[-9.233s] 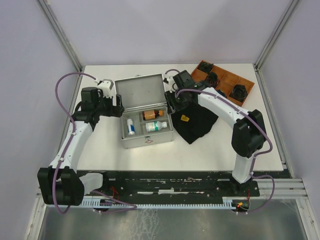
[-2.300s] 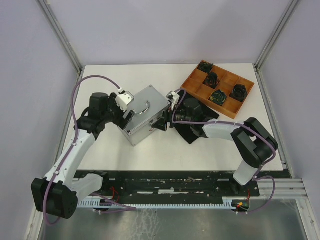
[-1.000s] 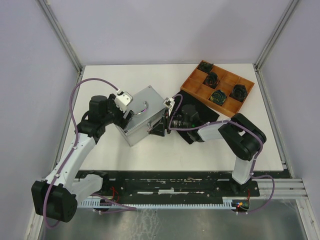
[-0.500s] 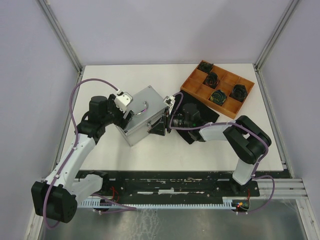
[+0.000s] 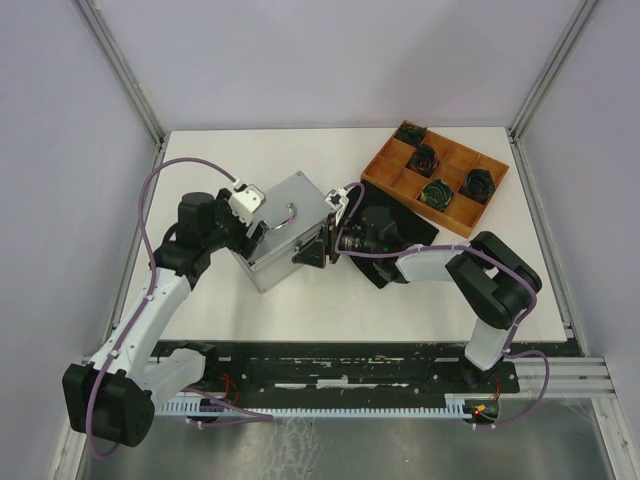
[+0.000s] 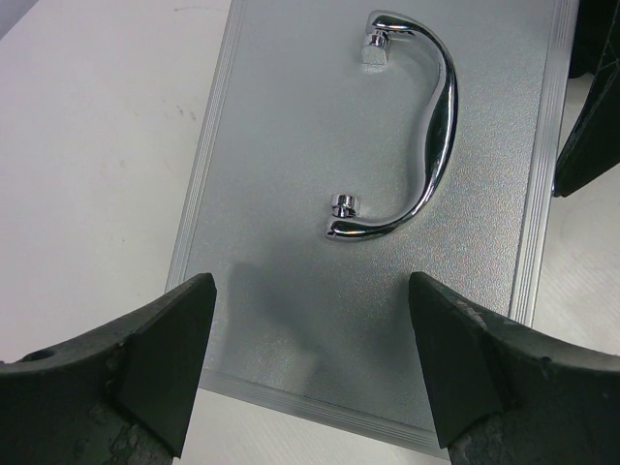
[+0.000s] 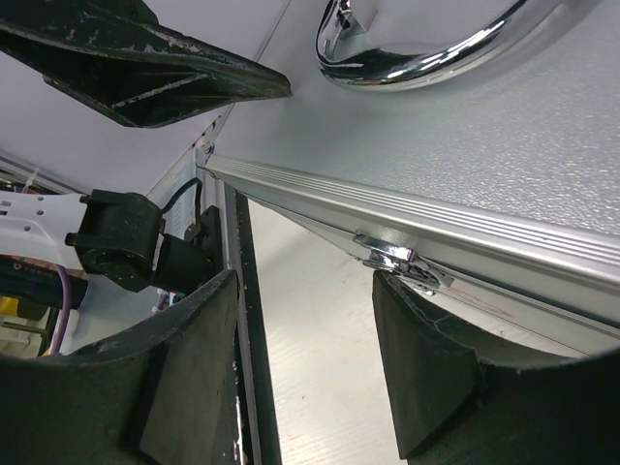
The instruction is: Organize the medicine kit
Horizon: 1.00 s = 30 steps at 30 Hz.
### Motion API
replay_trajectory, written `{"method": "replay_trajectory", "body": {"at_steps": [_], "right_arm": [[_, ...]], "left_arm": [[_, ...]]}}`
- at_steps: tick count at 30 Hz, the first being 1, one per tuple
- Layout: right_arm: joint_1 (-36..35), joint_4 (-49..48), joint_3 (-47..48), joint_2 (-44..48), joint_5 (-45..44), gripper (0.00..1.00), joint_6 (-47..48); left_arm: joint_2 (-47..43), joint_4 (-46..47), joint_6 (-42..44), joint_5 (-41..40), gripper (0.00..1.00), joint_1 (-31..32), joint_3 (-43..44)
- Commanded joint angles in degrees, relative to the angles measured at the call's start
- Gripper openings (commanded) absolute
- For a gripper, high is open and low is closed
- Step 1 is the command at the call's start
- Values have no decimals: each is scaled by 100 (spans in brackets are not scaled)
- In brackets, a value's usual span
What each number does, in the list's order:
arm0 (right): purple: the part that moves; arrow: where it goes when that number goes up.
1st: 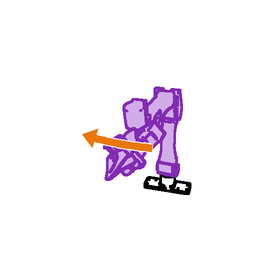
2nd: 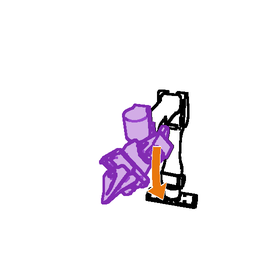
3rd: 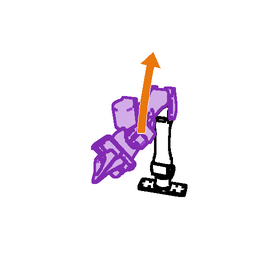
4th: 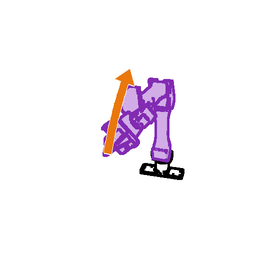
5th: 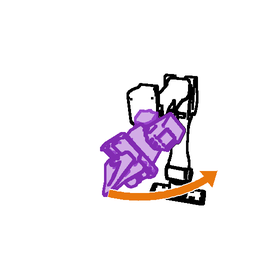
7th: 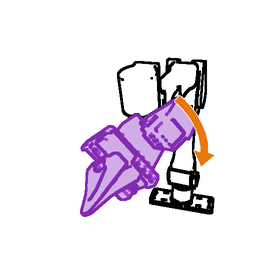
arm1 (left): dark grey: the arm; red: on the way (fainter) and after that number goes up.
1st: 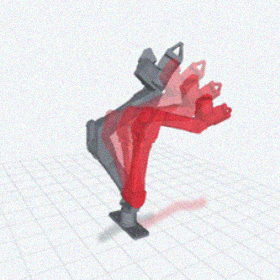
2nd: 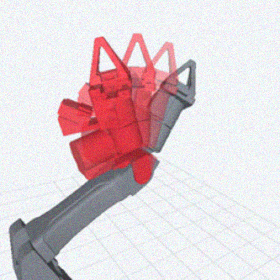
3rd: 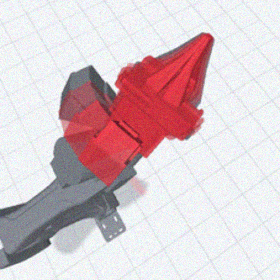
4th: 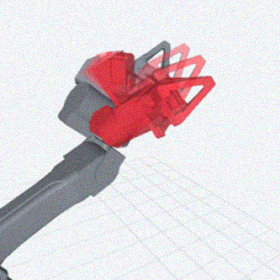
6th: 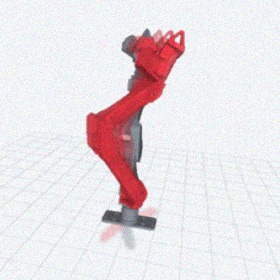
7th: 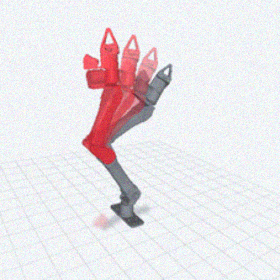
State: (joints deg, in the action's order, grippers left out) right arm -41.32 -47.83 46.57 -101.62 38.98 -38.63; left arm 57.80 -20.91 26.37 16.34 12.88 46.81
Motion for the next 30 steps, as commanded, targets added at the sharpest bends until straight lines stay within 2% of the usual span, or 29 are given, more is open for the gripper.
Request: {"method": "replay_trajectory", "body": {"at_steps": [1, 11, 30], "right_arm": [[-73, -428, 243, 98, -152, 66, -212], [-129, -376, 255, 177, -544, 66, -280], [-123, -202, 324, 337, -698, 66, -281]], "left_arm": [[-85, 16, -123, -78, 87, 9, -49], [-129, 17, -110, -60, 87, 17, -108], [-159, 16, -110, -44, 87, 12, -119]]}}
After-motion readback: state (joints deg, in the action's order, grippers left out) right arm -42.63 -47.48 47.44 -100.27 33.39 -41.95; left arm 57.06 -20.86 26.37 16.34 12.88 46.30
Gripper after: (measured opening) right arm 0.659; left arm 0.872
